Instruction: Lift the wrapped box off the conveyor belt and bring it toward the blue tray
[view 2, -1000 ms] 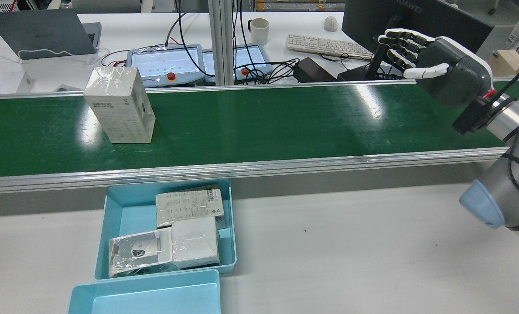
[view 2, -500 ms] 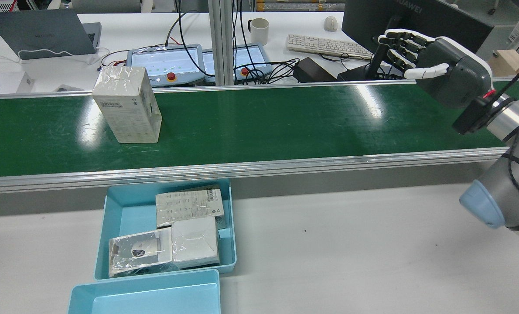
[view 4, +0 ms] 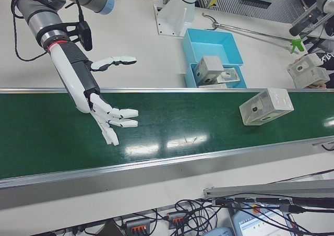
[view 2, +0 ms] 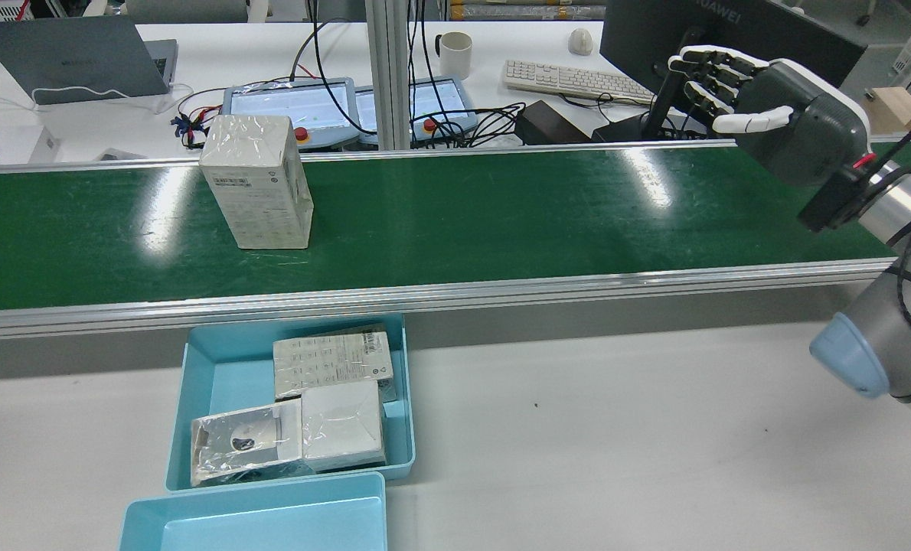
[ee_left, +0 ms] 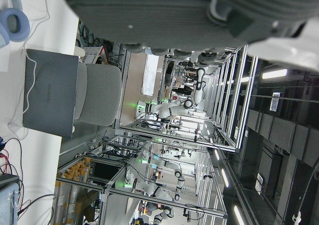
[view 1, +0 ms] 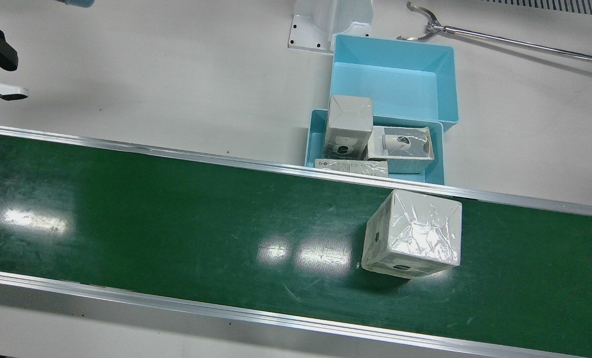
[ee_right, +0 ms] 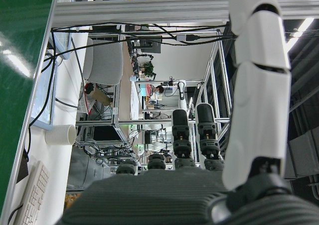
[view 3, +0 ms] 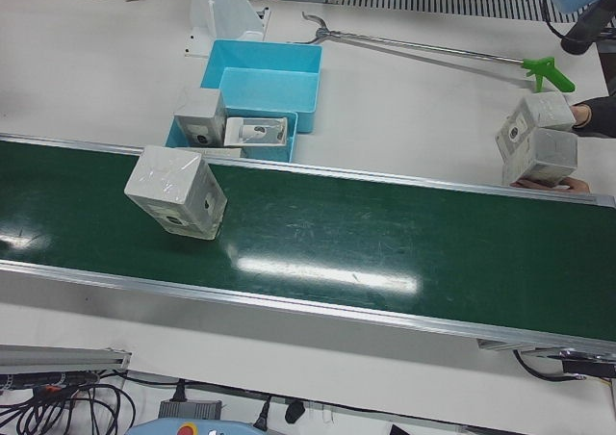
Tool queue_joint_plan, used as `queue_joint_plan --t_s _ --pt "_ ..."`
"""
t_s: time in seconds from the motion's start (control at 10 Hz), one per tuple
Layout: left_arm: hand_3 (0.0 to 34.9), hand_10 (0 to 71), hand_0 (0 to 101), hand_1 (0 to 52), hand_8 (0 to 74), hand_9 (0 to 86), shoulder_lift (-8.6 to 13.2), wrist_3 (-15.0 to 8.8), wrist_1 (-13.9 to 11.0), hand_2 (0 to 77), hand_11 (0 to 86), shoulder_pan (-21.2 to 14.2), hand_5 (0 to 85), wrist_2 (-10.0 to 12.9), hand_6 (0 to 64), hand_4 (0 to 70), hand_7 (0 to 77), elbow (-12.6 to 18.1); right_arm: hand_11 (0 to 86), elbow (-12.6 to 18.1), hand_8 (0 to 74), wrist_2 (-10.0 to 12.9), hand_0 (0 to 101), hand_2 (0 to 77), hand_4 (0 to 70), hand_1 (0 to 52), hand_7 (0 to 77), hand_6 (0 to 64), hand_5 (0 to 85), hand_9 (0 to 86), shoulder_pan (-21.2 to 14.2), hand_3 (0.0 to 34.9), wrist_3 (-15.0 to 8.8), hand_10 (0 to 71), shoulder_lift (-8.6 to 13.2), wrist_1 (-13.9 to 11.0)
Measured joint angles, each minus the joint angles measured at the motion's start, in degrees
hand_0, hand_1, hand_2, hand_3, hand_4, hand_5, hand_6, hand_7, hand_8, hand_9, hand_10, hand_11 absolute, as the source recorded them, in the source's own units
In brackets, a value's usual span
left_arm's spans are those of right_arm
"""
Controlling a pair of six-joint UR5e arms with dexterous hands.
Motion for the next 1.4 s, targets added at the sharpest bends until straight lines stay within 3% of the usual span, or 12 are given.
queue_joint_plan --t_s 0.3,0.4,0.5,1.2,1.4 --pt "0.0 0.5 0 0.0 0.5 0.0 0.0 0.0 0.0 1.1 0.0 0.0 1.1 0.0 0.0 0.0 0.5 0.0 2.2 0.07 0.5 0.08 48 15.3 16.4 13.6 22.4 5.5 24.0 6.0 -0.02 5.3 -0.02 0.5 0.0 0.02" --pt "0.0 0.5 0 0.0 0.5 0.0 0.0 0.0 0.0 0.5 0.0 0.0 1.1 0.0 0.0 0.0 0.5 0.0 2.2 0.05 0.0 0.09 48 14.2 12.5 13.6 22.4 5.5 24.0 6.0 -0.03 5.3 -0.03 0.5 0.0 0.02" --pt "0.0 0.5 0 0.0 0.5 0.0 0.0 0.0 0.0 1.1 0.0 0.0 1.1 0.0 0.0 0.0 0.5 0.0 2.2 0.05 0.5 0.09 48 14.7 16.9 13.6 22.4 5.5 24.0 6.0 -0.07 4.8 -0.04 0.5 0.0 0.03" --pt "0.0 0.5 0 0.0 0.5 0.0 0.0 0.0 0.0 0.5 0.5 0.0 1.1 0.0 0.0 0.0 0.5 0.0 2.7 0.41 0.5 0.07 48 14.7 14.7 13.6 22.4 5.5 24.0 6.0 -0.08 5.0 0.0 0.5 0.0 0.07" --pt "0.0 0.0 0 0.0 0.5 0.0 0.0 0.0 0.0 1.1 0.5 0.0 1.1 0.0 0.0 0.0 0.5 0.0 2.7 0.25 0.0 0.12 48 14.7 14.2 14.7 20.7 4.4 24.0 6.0 -0.29 6.8 -0.14 0.5 0.0 0.02"
